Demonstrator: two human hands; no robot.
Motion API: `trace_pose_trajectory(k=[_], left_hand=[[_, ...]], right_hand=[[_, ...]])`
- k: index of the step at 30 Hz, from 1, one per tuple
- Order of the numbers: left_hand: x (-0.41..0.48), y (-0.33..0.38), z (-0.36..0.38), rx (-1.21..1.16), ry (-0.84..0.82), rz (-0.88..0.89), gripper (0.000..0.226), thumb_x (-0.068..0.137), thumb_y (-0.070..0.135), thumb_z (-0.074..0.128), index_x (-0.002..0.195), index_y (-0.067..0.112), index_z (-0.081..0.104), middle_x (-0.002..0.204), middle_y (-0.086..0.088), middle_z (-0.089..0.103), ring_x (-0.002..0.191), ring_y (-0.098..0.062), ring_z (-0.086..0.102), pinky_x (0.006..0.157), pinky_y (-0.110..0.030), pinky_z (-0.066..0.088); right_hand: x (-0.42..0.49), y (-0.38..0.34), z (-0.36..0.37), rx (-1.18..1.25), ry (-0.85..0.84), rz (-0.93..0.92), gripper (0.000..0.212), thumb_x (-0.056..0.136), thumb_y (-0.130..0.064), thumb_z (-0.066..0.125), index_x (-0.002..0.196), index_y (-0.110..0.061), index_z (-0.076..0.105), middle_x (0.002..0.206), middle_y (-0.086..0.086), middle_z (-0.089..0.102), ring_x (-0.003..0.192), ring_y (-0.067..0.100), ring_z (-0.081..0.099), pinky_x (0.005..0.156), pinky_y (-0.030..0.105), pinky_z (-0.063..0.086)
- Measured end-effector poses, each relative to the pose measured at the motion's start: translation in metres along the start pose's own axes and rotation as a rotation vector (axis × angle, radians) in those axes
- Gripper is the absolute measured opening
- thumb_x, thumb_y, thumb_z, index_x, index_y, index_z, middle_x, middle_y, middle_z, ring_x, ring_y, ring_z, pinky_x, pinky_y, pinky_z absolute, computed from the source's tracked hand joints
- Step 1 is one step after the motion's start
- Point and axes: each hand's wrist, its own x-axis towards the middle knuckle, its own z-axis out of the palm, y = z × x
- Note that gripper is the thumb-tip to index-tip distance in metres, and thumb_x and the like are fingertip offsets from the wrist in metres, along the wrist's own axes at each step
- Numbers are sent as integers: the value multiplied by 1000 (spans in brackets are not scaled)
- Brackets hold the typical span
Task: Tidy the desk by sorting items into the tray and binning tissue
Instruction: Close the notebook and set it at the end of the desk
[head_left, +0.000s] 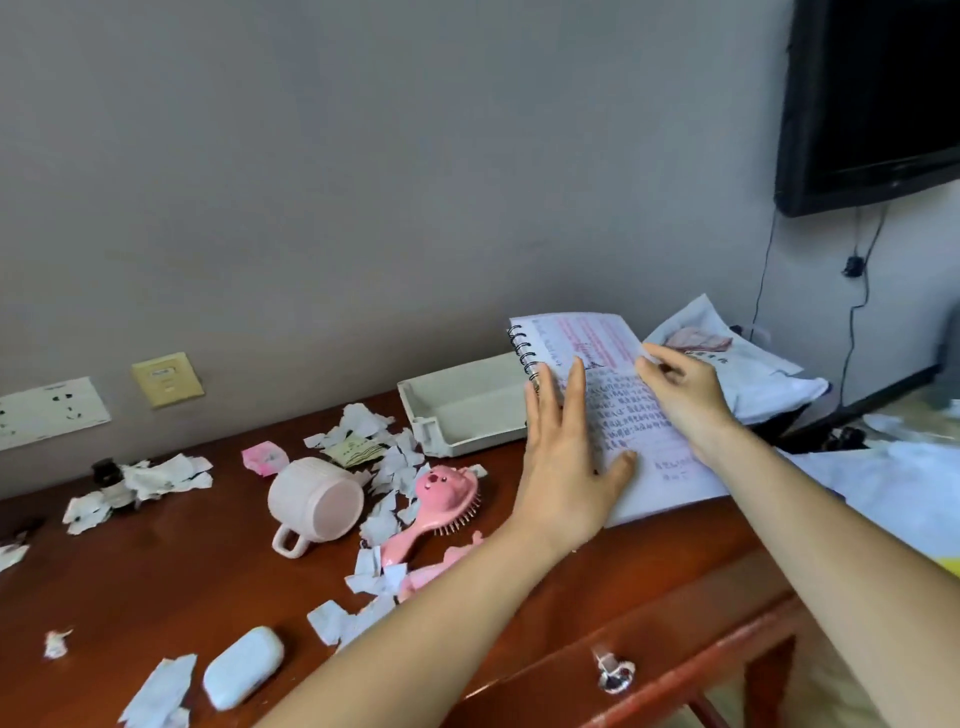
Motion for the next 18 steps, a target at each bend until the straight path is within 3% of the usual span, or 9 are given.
trace_pose_trajectory(k=[4, 8, 10, 12, 18], left_hand=[[6, 5, 49, 75, -113, -35, 88, 90, 39, 56, 151, 28, -6, 158, -2, -22, 144, -18, -24, 117, -30, -4], [5, 2, 87, 189, -251, -87, 80, 93, 48, 45, 151, 26, -6, 159, -3, -19, 144, -22, -24, 119, -36, -1], [4, -2, 100, 294, -301, -81, 74, 95, 52, 36, 152, 26, -5, 159, -3, -17, 145, -22, -23, 119, -38, 0], [3, -9, 109, 371, -315, -81, 69, 96, 53, 29, 152, 27, -4, 159, -2, -18, 146, -19, -20, 119, -38, -1], [4, -23, 123, 377, -321, -178, 61, 98, 50, 19, 152, 28, 0, 160, 1, -14, 145, -15, -20, 118, -36, -7]], right_hand=[[13, 35, -44, -95, 18, 94, 34, 90, -24, 61, 124, -17, 62, 114, 9, 66, 102, 20, 61, 98, 38, 48], [23, 64, -74, -206, 0, 169, 40, 89, -26, 63, 128, -14, 59, 108, 9, 63, 108, 26, 60, 97, 33, 45], [27, 74, -80, -265, 15, 178, 42, 89, -26, 63, 129, -13, 59, 114, 13, 64, 110, 28, 59, 92, 28, 43], [29, 82, -80, -326, 30, 162, 40, 89, -26, 63, 127, -14, 60, 123, 14, 63, 113, 30, 58, 93, 30, 42], [45, 96, -63, -550, -79, 157, 35, 90, -37, 60, 120, -21, 64, 122, 11, 65, 115, 33, 56, 95, 36, 45]])
